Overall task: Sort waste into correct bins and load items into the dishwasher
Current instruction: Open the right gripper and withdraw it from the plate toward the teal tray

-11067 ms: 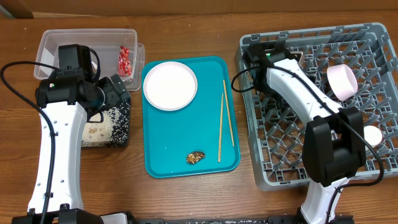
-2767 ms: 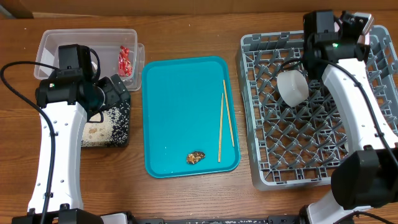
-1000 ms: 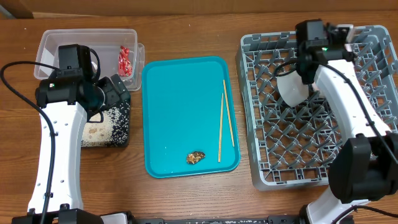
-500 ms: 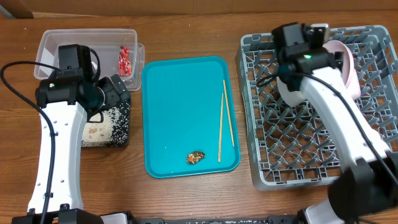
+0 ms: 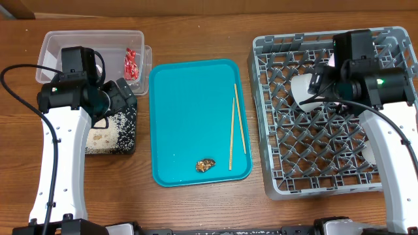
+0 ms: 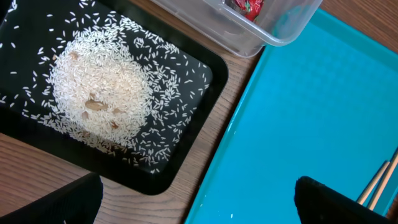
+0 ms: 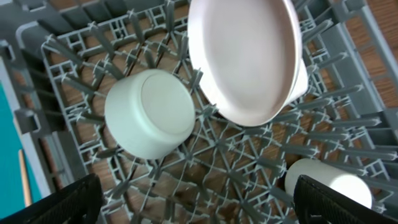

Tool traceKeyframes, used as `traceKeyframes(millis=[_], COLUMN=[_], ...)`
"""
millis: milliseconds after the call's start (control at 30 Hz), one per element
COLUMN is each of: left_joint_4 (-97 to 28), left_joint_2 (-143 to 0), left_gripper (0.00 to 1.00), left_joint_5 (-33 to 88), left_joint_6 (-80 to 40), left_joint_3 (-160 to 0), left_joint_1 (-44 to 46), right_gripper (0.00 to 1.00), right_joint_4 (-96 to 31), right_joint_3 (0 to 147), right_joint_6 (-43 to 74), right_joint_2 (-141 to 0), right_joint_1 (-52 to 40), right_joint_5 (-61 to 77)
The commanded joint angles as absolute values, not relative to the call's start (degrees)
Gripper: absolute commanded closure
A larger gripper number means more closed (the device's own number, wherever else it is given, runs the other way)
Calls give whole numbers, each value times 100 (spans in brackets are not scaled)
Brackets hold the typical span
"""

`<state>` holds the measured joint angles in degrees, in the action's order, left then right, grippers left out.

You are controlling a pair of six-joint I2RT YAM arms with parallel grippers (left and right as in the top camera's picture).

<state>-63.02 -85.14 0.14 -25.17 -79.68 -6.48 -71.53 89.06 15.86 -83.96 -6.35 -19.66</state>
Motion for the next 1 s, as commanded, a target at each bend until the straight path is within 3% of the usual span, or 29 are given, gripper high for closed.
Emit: traceKeyframes(millis=[0, 133, 233, 267, 300, 333, 367, 667, 967], left_joint_4=[-6296, -6298, -6298, -6298, -6298, -6298, -6298, -6298, -6298], left_joint_2=[-8412, -8412, -8412, -8412, -8412, -8412, -8412, -8412, -8412], left_gripper=[0, 0, 0, 0, 0, 0, 0, 0, 0], left_joint_5=[-60, -60, -60, -60, -60, -60, -60, -60, -60], left_joint_6=[-2576, -2576, -2576, -2576, -2576, -2576, -2576, -2576, -2576], left_joint_3=[-8084, -8084, -8084, -8084, -8084, -8084, -8084, -8084, -8084], left_joint_1=[-661, -661, -661, -661, -661, -661, -661, -661, -661], right_gripper=[0, 0, 16, 43, 61, 87, 96, 96, 96], right_joint_4=[-7118, -6991, -6860, -6775, -6707, -6567, -6396, -5443, -5321], right_joint_3=[8973, 8973, 8973, 8973, 8973, 8973, 8973, 8973, 8973], right_joint_6=[1634, 1660, 1990, 2342, 2530, 2757, 2851, 2510, 1938], right_joint_2=[-8392, -8392, -8392, -8392, -8392, -8392, -8392, -8888, -9819], right_joint_1=[-613, -548, -373, -233, -123, 84, 285, 1802, 2082], right_joint_5=[-1750, -1793, -2209, -2554, -2714, -2856, -2834, -921, 281])
